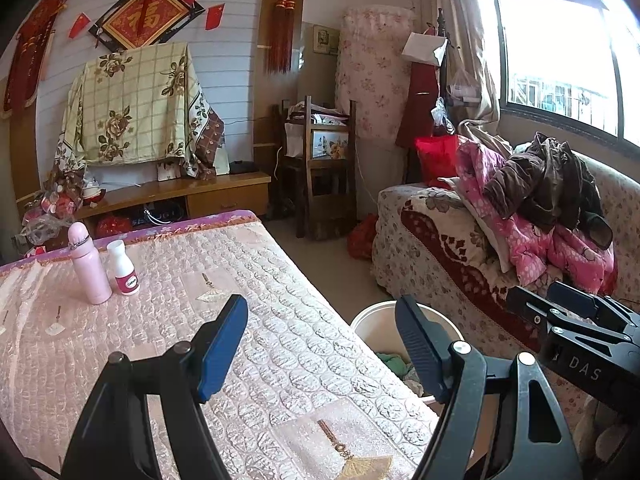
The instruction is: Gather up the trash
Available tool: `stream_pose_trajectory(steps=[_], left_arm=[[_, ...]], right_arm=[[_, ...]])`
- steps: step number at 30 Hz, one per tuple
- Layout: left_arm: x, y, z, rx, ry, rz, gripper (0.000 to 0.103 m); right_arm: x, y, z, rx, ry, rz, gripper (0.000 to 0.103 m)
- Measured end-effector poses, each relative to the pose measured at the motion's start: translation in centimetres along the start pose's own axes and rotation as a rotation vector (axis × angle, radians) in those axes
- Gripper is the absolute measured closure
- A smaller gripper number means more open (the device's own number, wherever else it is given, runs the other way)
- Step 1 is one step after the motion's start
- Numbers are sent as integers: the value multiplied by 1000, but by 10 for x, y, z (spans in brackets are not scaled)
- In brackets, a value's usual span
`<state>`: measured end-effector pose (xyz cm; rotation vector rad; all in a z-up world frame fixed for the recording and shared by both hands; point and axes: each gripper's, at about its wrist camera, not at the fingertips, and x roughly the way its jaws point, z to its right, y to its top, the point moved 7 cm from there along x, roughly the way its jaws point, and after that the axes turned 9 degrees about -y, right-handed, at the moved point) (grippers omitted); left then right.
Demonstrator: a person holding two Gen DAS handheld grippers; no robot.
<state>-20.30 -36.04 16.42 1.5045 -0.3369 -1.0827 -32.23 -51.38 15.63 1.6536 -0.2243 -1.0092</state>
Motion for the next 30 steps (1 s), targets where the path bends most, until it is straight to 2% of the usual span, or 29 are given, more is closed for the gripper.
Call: stream_pose_trajectory(steps=[30], left_arm=[[6, -9, 0, 5, -13, -22, 26]], right_arm=[[12, -5, 4, -10, -2, -28, 31]])
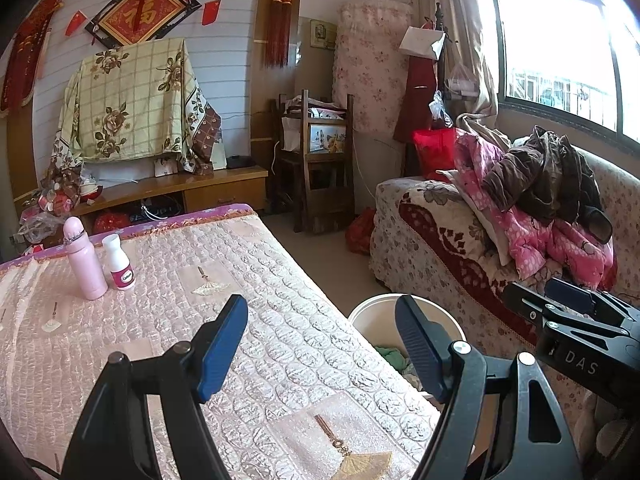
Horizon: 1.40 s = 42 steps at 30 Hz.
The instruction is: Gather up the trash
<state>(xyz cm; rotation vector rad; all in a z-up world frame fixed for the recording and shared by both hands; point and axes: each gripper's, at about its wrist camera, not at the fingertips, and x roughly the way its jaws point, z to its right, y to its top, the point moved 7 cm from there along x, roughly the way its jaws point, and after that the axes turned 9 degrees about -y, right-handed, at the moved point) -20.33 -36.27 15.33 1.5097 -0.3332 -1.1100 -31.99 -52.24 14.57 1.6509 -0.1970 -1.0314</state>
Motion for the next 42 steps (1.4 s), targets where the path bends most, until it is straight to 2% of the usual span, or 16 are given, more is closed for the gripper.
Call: stream_pose_trajectory(steps=[42], left_arm=[[8, -9, -3, 1, -18, -27, 26]], right_arm=[[13, -11, 0, -4, -6, -31, 31]])
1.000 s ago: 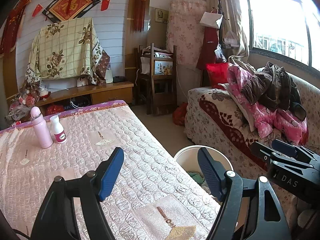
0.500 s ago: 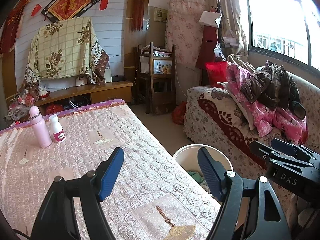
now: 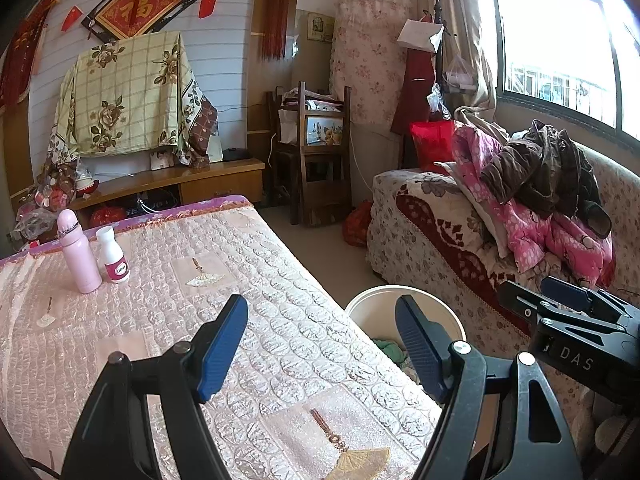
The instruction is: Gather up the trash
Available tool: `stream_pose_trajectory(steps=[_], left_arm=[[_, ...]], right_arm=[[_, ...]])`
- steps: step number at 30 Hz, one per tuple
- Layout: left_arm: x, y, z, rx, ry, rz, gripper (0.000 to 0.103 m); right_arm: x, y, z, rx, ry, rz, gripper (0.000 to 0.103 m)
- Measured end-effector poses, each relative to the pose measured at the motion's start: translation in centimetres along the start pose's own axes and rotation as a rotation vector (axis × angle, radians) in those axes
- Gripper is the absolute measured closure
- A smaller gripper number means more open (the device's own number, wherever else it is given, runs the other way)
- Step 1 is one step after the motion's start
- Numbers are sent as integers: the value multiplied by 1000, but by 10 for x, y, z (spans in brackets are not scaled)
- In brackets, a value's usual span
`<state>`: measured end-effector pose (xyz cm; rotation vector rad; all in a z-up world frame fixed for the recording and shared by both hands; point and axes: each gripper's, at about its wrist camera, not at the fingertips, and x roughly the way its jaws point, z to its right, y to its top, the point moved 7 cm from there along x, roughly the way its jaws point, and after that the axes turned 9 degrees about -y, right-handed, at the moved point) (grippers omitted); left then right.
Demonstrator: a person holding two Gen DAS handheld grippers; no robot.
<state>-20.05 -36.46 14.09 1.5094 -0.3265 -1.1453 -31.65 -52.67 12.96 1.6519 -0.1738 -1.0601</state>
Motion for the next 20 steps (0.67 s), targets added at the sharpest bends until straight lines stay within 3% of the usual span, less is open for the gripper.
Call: stream_pose_trajectory(steps=[20], left_arm=[[8, -9, -21, -38, 5, -38, 26]], right_arm=[[8, -4, -11, -24, 6, -35, 31]])
